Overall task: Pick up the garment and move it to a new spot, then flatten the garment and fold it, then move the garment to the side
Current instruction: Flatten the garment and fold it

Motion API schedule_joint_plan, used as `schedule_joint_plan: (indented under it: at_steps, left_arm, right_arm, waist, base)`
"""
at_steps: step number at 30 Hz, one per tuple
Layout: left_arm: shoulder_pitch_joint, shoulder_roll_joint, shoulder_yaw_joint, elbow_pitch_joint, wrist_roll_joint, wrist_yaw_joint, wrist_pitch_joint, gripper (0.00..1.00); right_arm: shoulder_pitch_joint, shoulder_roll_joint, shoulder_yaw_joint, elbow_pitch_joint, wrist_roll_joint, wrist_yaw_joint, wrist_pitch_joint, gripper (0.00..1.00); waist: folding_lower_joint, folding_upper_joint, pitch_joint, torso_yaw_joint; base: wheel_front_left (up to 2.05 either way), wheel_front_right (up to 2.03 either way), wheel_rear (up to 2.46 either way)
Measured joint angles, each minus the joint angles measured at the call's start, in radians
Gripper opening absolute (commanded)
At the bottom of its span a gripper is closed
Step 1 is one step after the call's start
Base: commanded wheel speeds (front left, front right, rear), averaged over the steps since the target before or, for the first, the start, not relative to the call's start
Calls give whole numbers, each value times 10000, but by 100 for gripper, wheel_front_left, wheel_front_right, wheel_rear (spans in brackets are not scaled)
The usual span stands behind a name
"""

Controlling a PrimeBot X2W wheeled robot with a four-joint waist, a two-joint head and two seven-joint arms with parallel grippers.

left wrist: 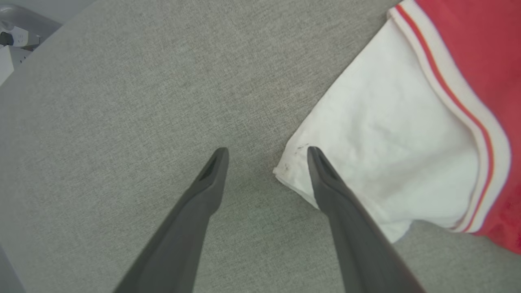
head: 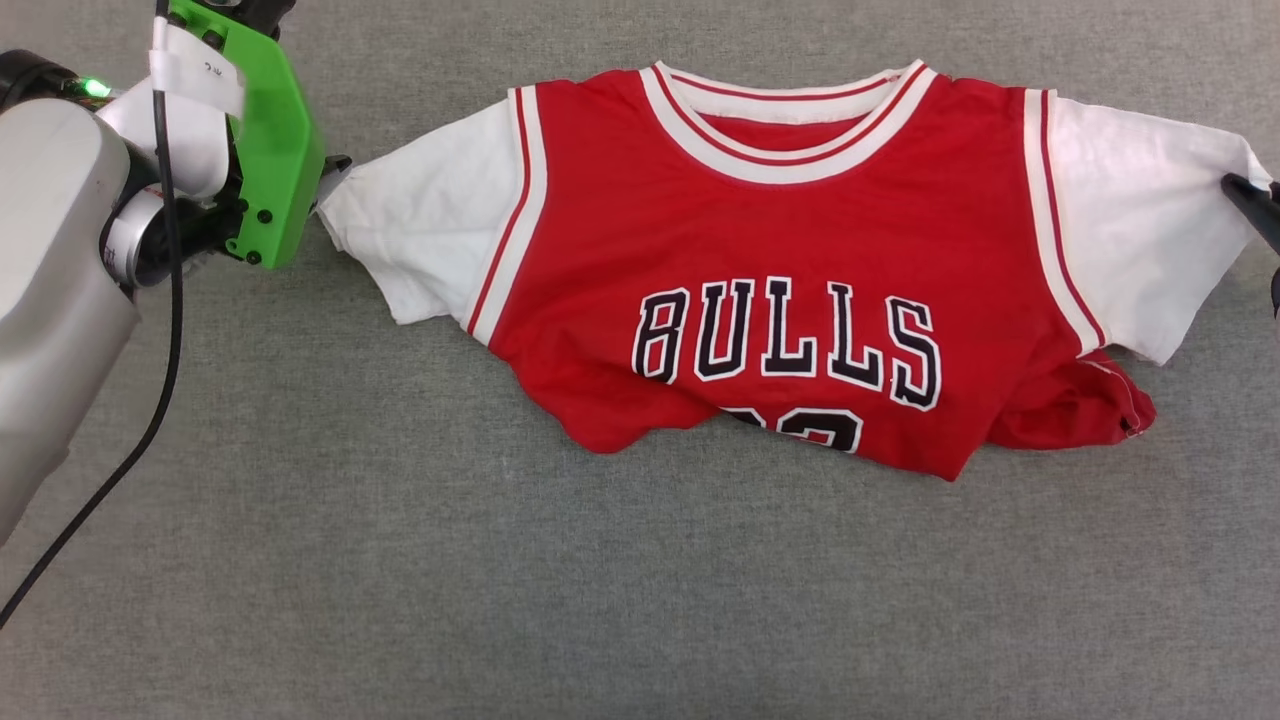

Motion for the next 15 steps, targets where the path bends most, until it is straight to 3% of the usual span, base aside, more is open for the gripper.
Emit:
schedule_joint_plan:
  at_steps: [13, 15]
  left_arm:
    - [-559, 178, -1787, 514, -1149, 4, 437, 100]
    - [-653, 196, -2006, 512, -1235, 6, 437, 0]
  right_arm:
    - [-394, 161, 437, 130, -12, 0, -50, 0]
    - [-461, 167, 499, 184, -8, 0, -82, 0]
  waist:
    - [0, 0, 534, -254]
    - [0, 0, 540, -254]
  base:
    - [0, 0, 0]
    - [0, 0, 0]
